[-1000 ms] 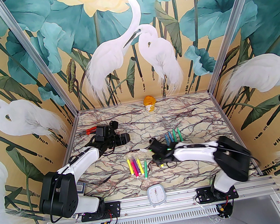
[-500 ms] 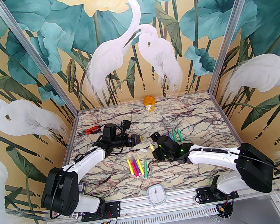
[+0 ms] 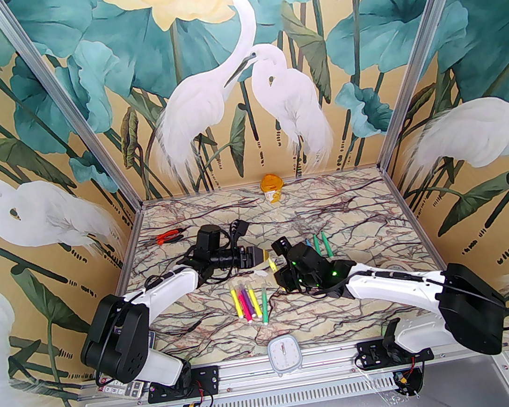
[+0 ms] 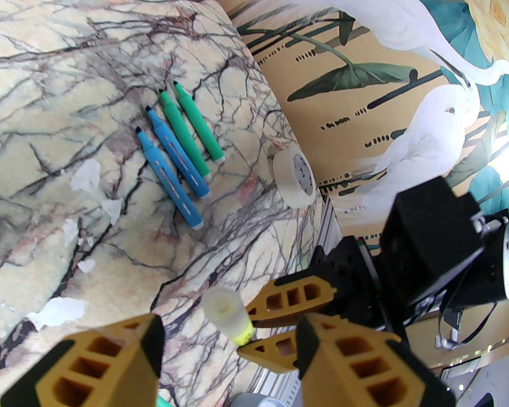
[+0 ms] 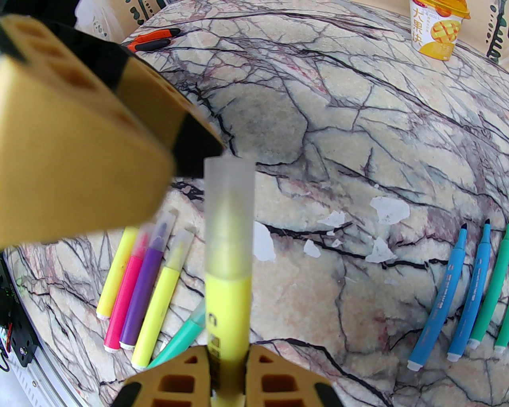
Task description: Open the pen caps
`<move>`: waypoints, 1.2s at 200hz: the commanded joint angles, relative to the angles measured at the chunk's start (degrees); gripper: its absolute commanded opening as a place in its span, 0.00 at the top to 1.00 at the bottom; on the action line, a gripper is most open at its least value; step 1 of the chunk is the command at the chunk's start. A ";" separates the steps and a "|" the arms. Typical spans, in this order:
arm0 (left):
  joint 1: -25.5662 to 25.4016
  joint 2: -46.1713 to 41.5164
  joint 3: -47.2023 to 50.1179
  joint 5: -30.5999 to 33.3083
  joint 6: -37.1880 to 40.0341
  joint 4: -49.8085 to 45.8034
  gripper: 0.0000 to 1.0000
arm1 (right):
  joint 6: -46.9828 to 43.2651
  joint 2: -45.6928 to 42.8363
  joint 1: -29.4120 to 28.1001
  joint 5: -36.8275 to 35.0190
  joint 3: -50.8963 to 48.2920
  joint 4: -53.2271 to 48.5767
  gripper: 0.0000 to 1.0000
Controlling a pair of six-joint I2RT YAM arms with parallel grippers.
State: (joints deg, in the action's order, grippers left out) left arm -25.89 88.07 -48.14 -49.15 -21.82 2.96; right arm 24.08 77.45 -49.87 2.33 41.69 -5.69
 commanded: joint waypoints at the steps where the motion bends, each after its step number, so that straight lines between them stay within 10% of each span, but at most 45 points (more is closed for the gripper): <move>1: -0.64 0.97 -1.56 -2.70 -0.82 1.69 0.44 | -1.38 -1.72 0.14 0.92 -0.04 1.26 0.94; 136: -1.53 3.77 -3.29 -6.60 -3.98 4.49 0.78 | -2.28 -1.95 0.15 0.35 0.49 1.39 0.94; 187: -1.53 3.77 -4.28 -7.11 -4.65 4.17 0.89 | -2.28 -1.54 0.12 -1.64 0.15 1.48 0.64; 240: -1.53 3.67 -5.81 -7.98 -6.00 4.16 0.93 | -2.26 0.26 0.12 -1.12 -0.47 3.31 0.68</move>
State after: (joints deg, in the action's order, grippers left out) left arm -27.07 91.61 -52.05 -54.89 -26.65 6.13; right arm 22.24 76.84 -49.76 1.54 41.71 -4.67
